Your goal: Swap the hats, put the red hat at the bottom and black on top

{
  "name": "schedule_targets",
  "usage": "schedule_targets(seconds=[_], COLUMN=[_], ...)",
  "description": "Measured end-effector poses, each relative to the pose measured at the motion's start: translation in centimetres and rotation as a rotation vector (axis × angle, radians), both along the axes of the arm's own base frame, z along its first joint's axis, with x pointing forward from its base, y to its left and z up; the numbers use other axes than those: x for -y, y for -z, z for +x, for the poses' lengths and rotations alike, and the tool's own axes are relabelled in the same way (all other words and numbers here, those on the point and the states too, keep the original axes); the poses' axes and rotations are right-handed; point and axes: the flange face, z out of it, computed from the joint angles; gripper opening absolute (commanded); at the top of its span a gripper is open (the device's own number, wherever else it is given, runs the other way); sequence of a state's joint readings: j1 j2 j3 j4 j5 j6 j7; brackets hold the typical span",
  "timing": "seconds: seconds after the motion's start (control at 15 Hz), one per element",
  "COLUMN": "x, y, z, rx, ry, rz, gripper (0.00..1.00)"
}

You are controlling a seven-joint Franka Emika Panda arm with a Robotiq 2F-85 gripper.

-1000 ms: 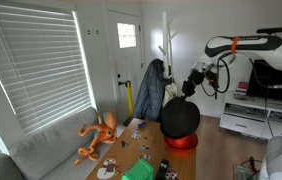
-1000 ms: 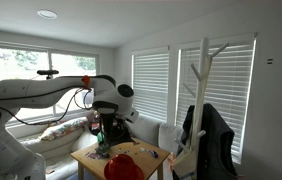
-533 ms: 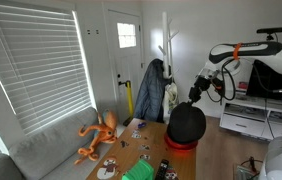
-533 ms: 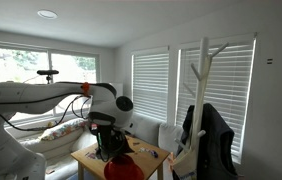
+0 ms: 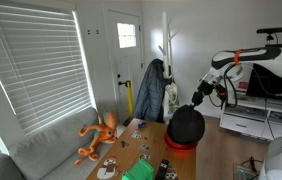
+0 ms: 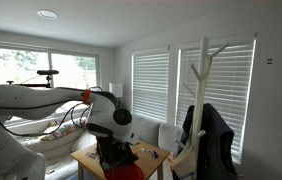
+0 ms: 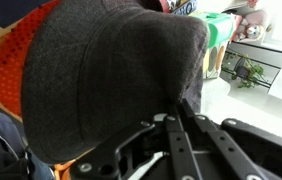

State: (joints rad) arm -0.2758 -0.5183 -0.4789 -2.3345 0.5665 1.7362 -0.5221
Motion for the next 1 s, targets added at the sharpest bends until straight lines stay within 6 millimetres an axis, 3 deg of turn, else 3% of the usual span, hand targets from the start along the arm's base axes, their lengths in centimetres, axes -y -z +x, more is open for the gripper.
schedule_targets(seconds=[0.53, 1.0], x=[1.0, 0.7], y=[4.0, 7.9], z=[-0.1, 1.5], rx=[0.031, 0.004], ry=[0.041, 0.050], rz=[-0.018, 0.025], gripper=[0.02, 0.02])
